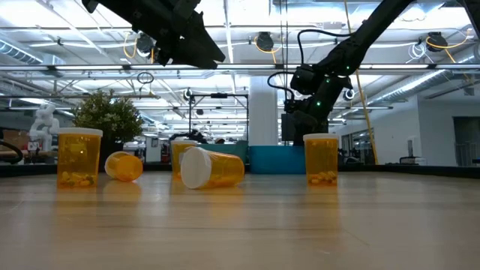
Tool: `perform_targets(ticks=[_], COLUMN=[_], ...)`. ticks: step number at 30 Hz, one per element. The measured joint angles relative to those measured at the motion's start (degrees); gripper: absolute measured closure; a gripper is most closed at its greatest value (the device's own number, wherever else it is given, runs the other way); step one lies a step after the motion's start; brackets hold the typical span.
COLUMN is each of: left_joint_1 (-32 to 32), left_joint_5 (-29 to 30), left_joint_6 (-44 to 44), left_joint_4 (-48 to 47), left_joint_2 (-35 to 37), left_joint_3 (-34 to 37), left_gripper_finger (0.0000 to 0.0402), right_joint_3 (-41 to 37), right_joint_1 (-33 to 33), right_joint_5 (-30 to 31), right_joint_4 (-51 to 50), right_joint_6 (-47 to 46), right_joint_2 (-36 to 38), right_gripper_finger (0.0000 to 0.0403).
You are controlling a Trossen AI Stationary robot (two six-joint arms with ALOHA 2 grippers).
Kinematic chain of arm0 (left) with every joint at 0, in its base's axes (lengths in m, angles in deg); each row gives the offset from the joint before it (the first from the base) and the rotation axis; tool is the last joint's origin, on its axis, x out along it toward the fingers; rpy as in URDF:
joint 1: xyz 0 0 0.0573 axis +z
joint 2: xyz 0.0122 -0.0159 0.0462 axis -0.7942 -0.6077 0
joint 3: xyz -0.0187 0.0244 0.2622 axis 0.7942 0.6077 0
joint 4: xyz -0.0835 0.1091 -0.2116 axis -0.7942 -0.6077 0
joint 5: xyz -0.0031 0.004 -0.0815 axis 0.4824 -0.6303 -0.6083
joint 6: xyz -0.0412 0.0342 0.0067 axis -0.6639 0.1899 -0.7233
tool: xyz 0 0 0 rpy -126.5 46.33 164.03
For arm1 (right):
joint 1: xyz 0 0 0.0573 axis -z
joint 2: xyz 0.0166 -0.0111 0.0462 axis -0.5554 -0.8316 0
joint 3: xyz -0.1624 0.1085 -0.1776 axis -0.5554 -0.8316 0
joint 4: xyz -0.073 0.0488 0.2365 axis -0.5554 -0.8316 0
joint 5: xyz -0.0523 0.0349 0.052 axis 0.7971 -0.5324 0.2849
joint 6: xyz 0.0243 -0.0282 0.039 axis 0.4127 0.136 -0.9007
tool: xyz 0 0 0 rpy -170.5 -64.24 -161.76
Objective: Pick and place medicine bottles into bin by pill shape (circle, oval)
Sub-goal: Put the small blue tablet bottle into the blue bin, then adjust the small yellow tablet bottle in the blue bin
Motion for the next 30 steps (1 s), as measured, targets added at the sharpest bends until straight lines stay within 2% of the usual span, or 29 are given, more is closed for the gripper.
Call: perform_targets(ticks=[5,12,15,19,30], left_joint_1=[-0.01,0.00,0.00,0.00,0.00], left_joint_5=[0.00,0.00,0.00,0.00,0.07], left_joint_6=[0.00,0.00,0.00,0.04,1.01], left_joint_4=[-0.01,-0.01,-0.01,-0.02,1.33], left_joint_2=[0.00,0.00,0.00,0.00,-0.02], left_joint_3=[0.00,-0.01,0.01,0.00,0.01], left_gripper_finger=[0.0215,0.0215,0.0215,0.0215,0.0215], right_joint_3=[0.00,0.02,0.02,0.02,3.32], right_joint_1=[0.00,-0.18,-1.40,-4.65,-11.61], right_joint_5=[0.05,0.22,4.83,11.86,12.02], right_joint_4=[-0.05,-0.42,-2.19,-3.04,-1.49], right_joint_6=[-0.21,-4.07,-6.39,-15.53,-26.07], right_joint_2=[1.09,6.52,8.97,11.83,13.14], right_gripper_finger=[0.0210,0.0196,0.0194,0.0194,0.0188])
